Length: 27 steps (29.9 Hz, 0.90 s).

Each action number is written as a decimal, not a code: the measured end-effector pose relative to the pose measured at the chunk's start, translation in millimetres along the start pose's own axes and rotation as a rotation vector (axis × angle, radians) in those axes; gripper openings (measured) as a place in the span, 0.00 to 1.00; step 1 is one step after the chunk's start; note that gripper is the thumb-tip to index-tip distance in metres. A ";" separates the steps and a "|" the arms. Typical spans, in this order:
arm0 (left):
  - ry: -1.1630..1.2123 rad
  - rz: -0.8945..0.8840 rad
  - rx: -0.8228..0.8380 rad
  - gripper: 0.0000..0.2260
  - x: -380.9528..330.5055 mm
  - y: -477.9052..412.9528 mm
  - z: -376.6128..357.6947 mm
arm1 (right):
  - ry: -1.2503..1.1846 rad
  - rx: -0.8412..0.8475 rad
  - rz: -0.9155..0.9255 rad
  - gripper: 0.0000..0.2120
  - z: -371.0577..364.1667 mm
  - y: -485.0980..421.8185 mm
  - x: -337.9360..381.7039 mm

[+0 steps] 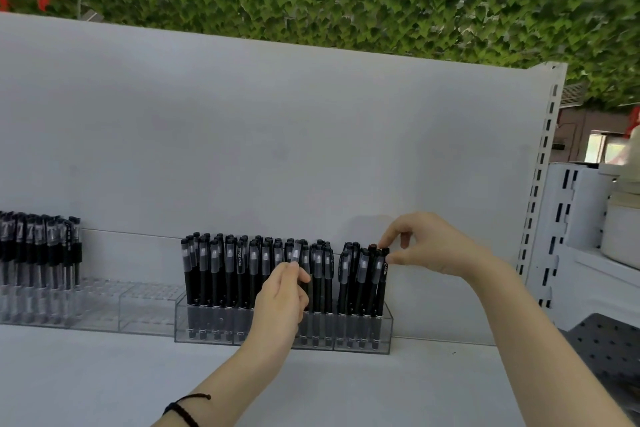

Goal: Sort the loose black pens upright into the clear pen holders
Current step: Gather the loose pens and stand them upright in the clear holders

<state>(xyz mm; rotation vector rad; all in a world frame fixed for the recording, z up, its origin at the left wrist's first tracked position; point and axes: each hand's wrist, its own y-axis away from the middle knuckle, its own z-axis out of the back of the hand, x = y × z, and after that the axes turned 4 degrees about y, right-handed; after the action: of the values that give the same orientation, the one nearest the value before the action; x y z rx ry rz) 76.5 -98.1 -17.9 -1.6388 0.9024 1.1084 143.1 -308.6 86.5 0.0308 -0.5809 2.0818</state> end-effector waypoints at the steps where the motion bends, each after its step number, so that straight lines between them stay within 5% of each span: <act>1: 0.002 0.002 0.001 0.13 -0.2 0.6 0.1 | 0.007 -0.004 -0.003 0.07 0.0 0.2 -1.2; 12: 0.009 0.009 0.000 0.13 -0.4 0.7 0.3 | -0.054 -0.027 0.108 0.06 -8.9 -1.6 6.8; 21: 0.004 0.010 0.000 0.13 0.9 -0.5 0.8 | -0.118 -0.026 0.086 0.18 -4.1 1.2 3.2; 27: -0.004 0.007 0.005 0.13 2.8 -1.2 1.4 | -0.193 -0.083 0.032 0.07 -2.3 2.8 -5.4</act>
<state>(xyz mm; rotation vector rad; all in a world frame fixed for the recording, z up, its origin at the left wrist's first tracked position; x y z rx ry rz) 78.2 -96.5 -20.4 -1.6302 0.9077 1.1130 144.3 -313.2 82.1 0.1773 -0.7890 2.0974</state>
